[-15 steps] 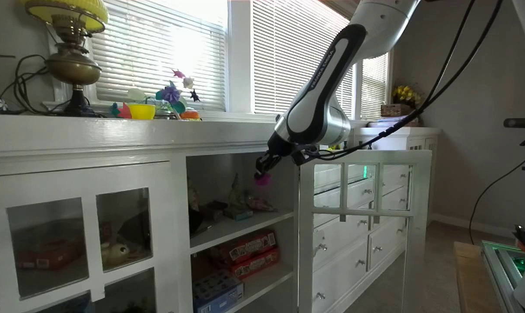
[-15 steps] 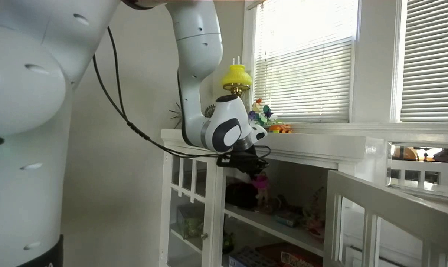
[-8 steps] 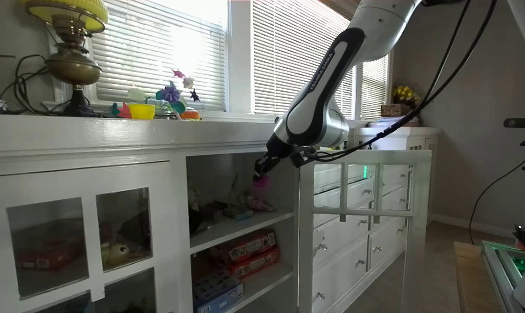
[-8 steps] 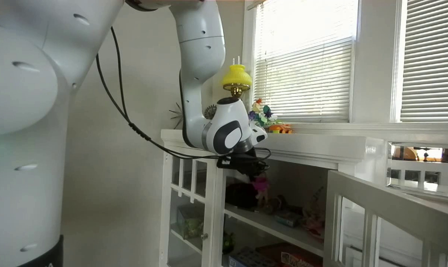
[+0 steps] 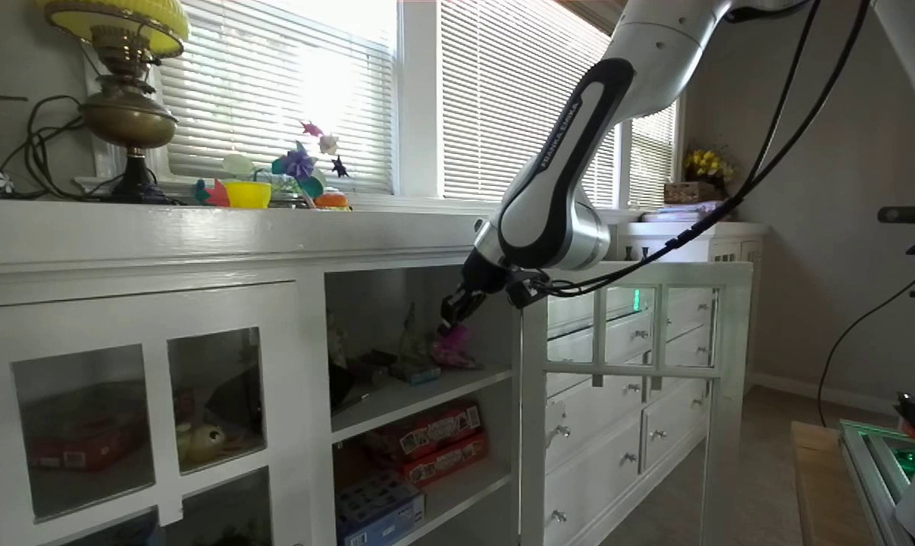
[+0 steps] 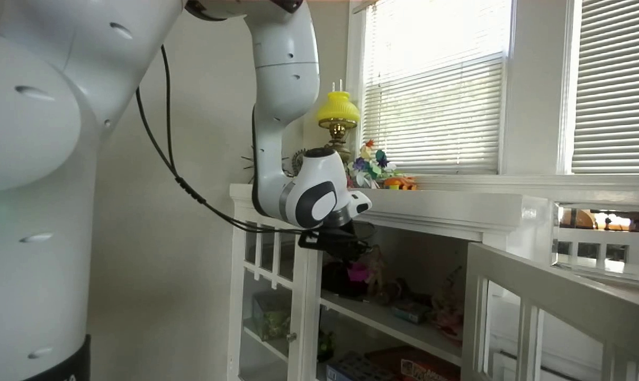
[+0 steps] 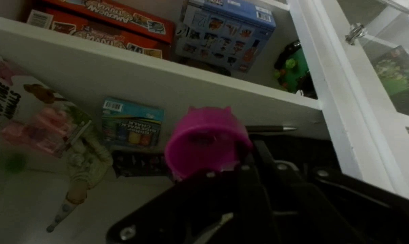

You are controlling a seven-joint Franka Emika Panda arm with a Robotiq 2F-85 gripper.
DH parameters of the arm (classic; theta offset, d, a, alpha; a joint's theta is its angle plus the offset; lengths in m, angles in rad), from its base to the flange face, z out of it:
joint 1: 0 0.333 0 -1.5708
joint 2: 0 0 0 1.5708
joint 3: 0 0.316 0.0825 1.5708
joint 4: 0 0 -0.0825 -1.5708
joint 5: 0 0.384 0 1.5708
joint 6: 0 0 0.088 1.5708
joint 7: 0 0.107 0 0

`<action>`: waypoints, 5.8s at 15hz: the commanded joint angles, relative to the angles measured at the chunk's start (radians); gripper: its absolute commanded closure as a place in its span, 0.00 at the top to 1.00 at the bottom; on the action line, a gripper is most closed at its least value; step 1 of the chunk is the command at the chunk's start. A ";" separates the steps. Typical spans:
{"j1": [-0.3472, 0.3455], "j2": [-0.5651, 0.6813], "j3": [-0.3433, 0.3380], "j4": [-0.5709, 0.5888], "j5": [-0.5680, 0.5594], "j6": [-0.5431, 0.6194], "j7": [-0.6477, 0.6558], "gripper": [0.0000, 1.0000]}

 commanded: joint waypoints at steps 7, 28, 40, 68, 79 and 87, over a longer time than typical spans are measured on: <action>-0.180 0.211 0.119 0.104 -0.109 0.055 -0.017 0.02; -0.334 0.550 0.191 0.496 -0.429 -0.090 -0.013 0.02; -0.322 0.590 0.186 0.564 -0.431 -0.114 -0.089 0.31; -0.119 0.012 0.026 -0.020 -0.262 -0.120 0.147 1.00; 0.399 -0.576 -0.357 -0.273 -0.264 -0.729 0.378 1.00; 0.402 -0.829 -0.333 -0.344 -0.136 -0.951 0.210 1.00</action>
